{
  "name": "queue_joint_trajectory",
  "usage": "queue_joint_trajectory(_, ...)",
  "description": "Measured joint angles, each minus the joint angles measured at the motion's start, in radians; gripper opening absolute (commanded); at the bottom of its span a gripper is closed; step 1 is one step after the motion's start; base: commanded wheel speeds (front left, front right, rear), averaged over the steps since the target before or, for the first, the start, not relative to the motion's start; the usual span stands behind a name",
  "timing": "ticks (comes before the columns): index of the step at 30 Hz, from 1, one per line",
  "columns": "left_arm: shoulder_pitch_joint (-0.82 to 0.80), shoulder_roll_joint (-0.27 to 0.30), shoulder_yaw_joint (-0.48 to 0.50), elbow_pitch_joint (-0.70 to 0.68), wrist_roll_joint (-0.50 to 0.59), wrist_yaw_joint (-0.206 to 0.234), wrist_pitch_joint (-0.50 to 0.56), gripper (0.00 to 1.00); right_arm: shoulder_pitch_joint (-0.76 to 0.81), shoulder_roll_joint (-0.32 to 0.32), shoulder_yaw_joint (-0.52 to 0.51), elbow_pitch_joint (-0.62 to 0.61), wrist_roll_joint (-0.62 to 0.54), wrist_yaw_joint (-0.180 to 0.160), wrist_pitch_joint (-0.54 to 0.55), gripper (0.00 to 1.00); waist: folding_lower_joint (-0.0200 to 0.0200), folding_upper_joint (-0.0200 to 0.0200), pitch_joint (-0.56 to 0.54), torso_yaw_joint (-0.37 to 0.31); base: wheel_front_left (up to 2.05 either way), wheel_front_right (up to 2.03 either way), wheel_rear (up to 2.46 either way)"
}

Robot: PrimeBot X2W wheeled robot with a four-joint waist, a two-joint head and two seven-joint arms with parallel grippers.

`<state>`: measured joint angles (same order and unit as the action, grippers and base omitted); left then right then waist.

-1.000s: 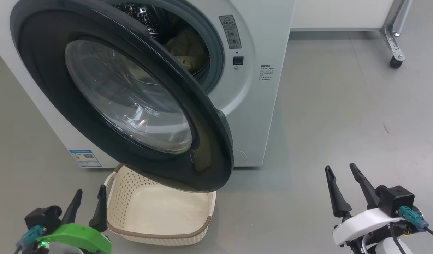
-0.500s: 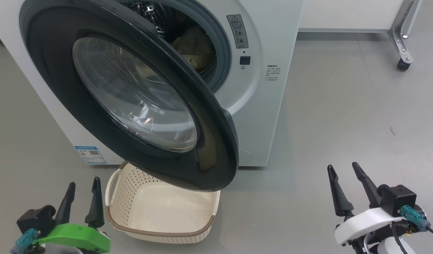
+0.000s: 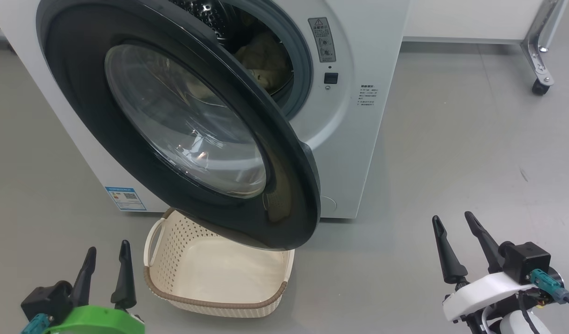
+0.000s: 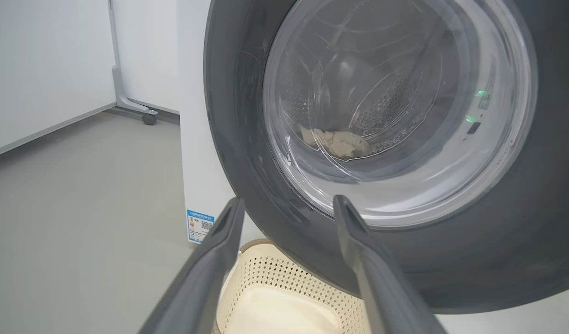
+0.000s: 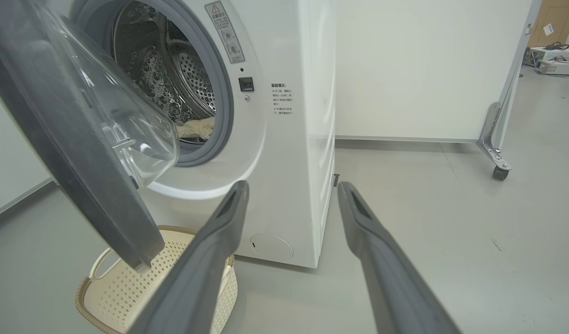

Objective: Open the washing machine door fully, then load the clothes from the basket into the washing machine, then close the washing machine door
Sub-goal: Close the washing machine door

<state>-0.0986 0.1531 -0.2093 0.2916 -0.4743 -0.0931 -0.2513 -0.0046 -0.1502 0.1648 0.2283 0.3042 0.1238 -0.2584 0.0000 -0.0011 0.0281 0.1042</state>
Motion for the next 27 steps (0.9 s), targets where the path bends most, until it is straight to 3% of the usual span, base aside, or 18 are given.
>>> queue_joint_trajectory(10,0.023,-0.023,0.028,-0.021,0.03,-0.003,0.0,1.0,0.0,0.004,-0.007,0.0,-0.012,0.0,0.0,1.0,0.0,0.0,0.003,0.005,0.0,0.0,0.0)
queue_joint_trajectory(11,0.024,-0.024,0.032,-0.023,0.035,-0.006,0.0,1.0,0.0,0.006,-0.008,0.0,-0.013,0.0,0.0,0.96,0.0,0.0,0.004,0.005,0.0,0.0,0.0)
queue_joint_trajectory(14,0.026,-0.029,0.04,-0.026,0.039,-0.009,0.0,1.0,0.0,0.009,-0.01,0.0,-0.013,0.0,0.0,0.11,0.0,0.0,0.006,0.004,0.0,0.0,0.0)
queue_joint_trajectory(15,0.026,-0.029,0.04,-0.026,0.039,-0.009,0.0,1.0,0.0,0.009,-0.01,0.0,-0.013,0.0,0.0,0.0,0.0,0.0,0.006,0.004,0.0,0.0,0.0)
queue_joint_trajectory(27,0.034,-0.048,0.07,-0.033,0.059,-0.016,0.0,1.0,0.0,0.017,-0.019,0.003,-0.013,0.0,0.0,0.0,0.0,0.0,0.009,0.0,0.0,0.0,0.0)
